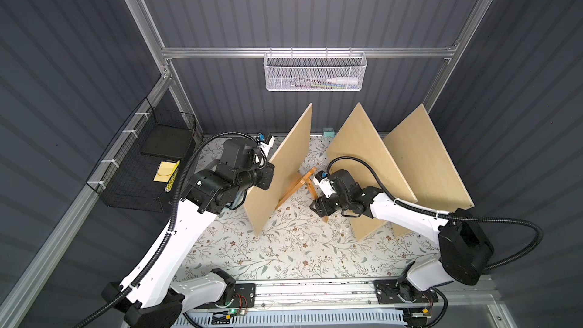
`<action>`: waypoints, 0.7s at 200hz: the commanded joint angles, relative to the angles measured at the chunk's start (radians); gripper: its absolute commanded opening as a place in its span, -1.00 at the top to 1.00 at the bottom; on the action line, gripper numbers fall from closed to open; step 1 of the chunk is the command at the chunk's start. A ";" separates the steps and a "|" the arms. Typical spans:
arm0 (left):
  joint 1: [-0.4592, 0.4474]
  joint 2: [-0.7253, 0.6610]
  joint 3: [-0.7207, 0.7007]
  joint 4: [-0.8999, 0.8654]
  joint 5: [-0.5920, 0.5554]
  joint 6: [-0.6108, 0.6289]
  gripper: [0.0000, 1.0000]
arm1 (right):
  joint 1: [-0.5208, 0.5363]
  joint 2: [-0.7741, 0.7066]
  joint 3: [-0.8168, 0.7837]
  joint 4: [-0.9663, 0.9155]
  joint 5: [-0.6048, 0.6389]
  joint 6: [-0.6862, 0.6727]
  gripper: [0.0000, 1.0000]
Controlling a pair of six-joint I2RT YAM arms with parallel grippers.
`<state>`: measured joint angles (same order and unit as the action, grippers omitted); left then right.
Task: Assemble the easel
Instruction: Move the easel to the center of the board.
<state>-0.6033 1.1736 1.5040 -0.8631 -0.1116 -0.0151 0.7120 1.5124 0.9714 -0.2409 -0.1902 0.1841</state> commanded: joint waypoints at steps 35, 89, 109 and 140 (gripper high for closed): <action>-0.021 -0.040 -0.045 0.091 0.043 0.064 1.00 | -0.012 0.078 0.071 -0.016 -0.019 0.006 -0.51; -0.038 -0.026 -0.034 0.062 0.010 0.008 1.00 | -0.047 0.208 0.207 0.012 -0.028 -0.022 -0.51; -0.039 -0.021 -0.038 0.069 -0.067 -0.057 1.00 | -0.052 0.308 0.321 0.014 -0.044 -0.034 -0.51; -0.041 -0.010 -0.056 0.114 -0.243 -0.230 1.00 | -0.058 0.458 0.489 0.033 -0.049 -0.044 -0.53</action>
<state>-0.6361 1.1648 1.4601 -0.8288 -0.2161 -0.0872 0.6682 1.8809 1.3556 -0.2386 -0.2363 0.1547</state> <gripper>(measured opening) 0.108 0.764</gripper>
